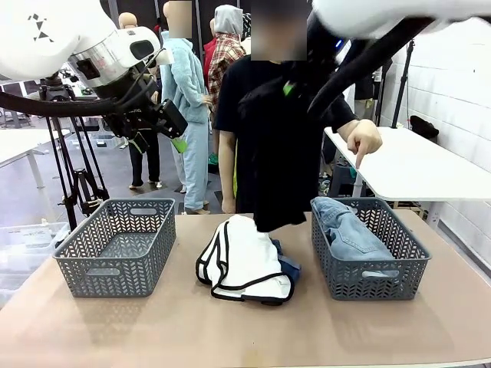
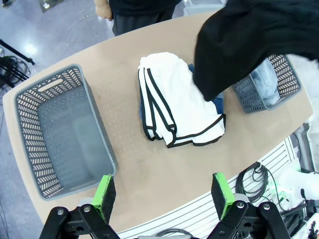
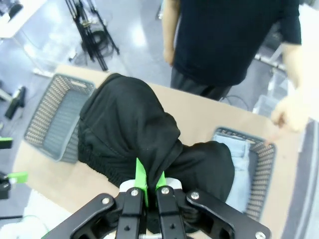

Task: Sort the tops and bottoms.
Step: Sort the clothes according to human instructions.

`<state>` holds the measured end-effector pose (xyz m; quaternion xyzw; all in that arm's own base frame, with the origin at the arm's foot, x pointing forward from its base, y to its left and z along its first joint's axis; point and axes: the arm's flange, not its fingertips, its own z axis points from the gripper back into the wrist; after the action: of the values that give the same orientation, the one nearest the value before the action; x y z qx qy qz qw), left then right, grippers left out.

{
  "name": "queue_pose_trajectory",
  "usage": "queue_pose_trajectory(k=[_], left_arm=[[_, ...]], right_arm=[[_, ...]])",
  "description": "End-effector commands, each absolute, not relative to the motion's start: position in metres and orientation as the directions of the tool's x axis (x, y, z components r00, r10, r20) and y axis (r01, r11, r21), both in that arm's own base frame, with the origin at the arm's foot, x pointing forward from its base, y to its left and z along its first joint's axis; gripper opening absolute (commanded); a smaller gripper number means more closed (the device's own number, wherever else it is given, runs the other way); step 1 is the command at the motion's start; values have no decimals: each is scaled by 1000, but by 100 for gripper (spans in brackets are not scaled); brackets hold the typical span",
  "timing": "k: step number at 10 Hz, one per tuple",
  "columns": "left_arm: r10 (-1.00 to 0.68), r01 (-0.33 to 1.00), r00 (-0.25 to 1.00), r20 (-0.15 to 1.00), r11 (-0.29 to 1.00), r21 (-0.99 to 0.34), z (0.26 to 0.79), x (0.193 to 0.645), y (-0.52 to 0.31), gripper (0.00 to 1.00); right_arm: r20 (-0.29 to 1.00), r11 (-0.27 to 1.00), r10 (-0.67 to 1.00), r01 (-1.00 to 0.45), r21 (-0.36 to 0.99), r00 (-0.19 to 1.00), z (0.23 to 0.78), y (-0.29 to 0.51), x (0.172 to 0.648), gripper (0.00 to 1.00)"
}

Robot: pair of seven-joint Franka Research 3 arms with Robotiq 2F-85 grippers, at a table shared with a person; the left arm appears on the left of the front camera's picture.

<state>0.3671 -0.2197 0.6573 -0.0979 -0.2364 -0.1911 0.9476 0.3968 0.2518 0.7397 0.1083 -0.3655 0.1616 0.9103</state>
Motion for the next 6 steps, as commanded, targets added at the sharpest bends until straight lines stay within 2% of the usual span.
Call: queue_pose_trajectory(k=[1, 6], left_arm=[[-314, 406, 814, 489, 910, -91, 657, 366, -218, 100], [-314, 406, 814, 489, 910, -91, 657, 366, -218, 100]], right_arm=[[693, 964, 126, -252, 83, 709, 753, 225, 377, 0], [590, 985, -133, 42, 167, 796, 691, 115, 378, 0]])
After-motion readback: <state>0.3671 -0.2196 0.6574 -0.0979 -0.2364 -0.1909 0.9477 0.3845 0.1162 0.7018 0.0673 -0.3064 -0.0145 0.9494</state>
